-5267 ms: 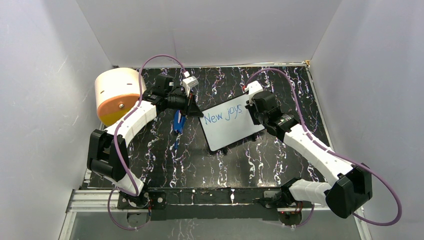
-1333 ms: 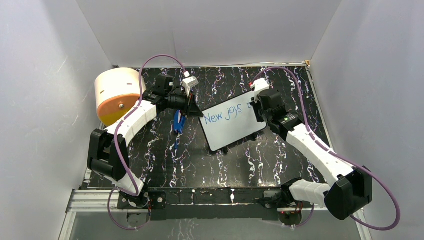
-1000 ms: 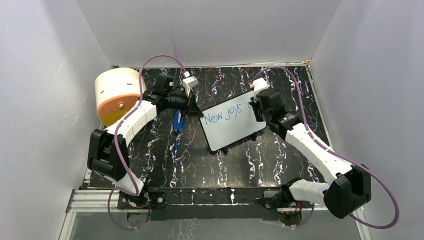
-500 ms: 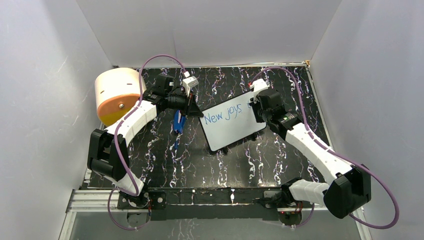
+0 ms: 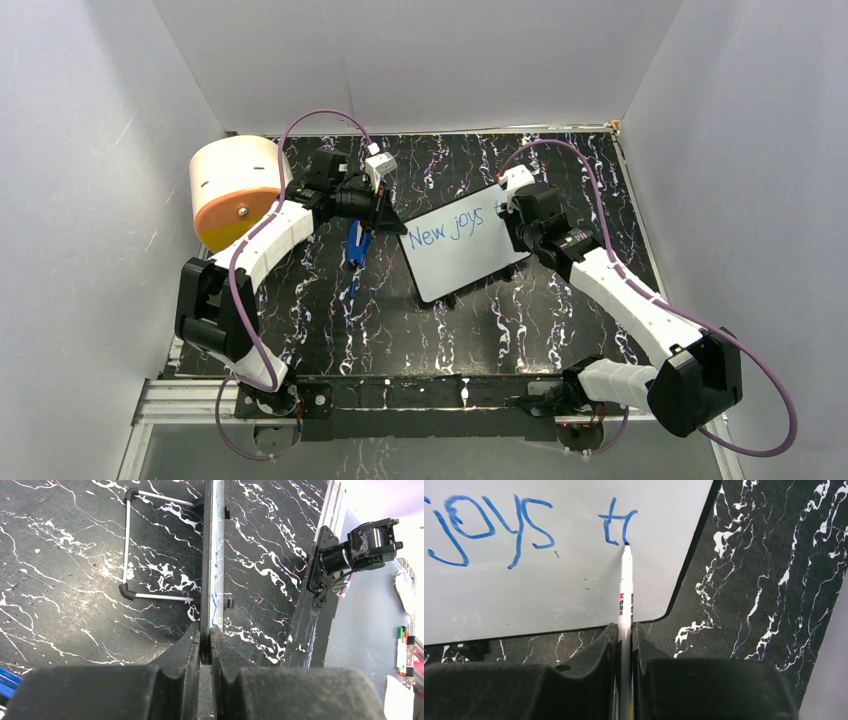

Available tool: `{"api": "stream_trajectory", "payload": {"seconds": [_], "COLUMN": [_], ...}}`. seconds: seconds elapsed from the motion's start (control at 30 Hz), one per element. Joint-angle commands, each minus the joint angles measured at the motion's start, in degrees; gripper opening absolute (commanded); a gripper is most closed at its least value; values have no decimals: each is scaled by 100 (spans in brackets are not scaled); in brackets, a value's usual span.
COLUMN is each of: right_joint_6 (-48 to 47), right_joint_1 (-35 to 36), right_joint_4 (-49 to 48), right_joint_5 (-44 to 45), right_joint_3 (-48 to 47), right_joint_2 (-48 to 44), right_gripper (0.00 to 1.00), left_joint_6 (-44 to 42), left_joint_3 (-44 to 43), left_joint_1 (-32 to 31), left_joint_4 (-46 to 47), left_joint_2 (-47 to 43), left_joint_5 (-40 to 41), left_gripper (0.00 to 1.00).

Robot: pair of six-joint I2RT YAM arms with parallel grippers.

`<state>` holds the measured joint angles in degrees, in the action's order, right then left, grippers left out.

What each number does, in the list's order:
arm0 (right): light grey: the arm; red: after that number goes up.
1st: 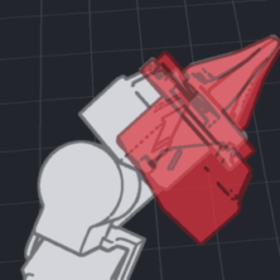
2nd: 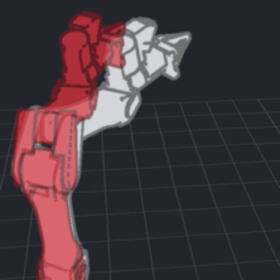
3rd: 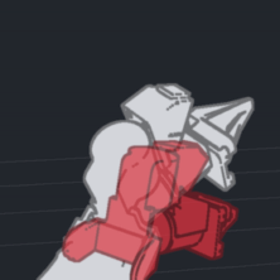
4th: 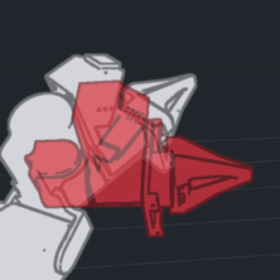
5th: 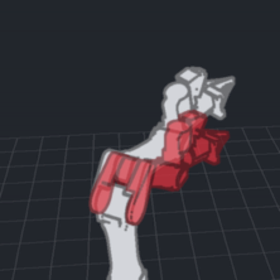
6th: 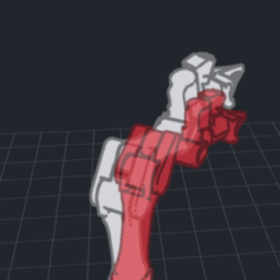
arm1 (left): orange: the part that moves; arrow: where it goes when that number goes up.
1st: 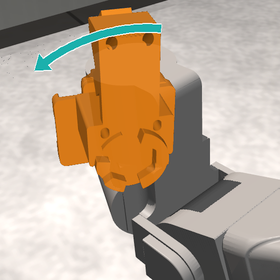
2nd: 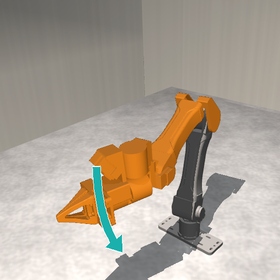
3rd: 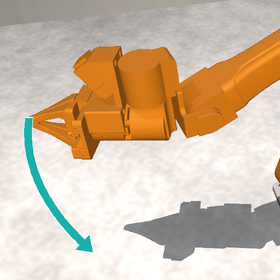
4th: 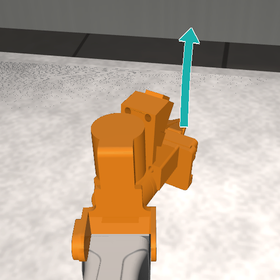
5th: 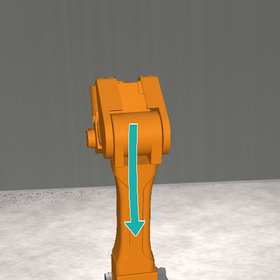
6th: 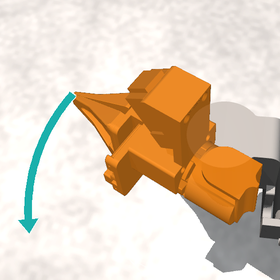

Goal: Write a sentence on the whiteboard

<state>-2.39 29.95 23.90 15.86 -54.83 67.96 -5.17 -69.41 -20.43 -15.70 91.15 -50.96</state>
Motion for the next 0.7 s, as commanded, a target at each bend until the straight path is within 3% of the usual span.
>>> {"api": "stream_trajectory", "payload": {"seconds": [0.0, 0.67], "right_joint_6": [89, -9], "right_joint_1": [-28, -99], "right_joint_4": [-141, -658], "right_joint_5": [214, 338], "right_joint_3": [17, -210], "right_joint_2": [-64, 69], "right_gripper": [0, 0], "left_joint_6": [-269, -283], "left_joint_3": [-48, -44], "left_joint_1": [-33, -32], "left_joint_4": [-340, -345], "left_joint_2": [78, 61], "left_joint_5": [209, 183], "left_gripper": [0, 0]}}
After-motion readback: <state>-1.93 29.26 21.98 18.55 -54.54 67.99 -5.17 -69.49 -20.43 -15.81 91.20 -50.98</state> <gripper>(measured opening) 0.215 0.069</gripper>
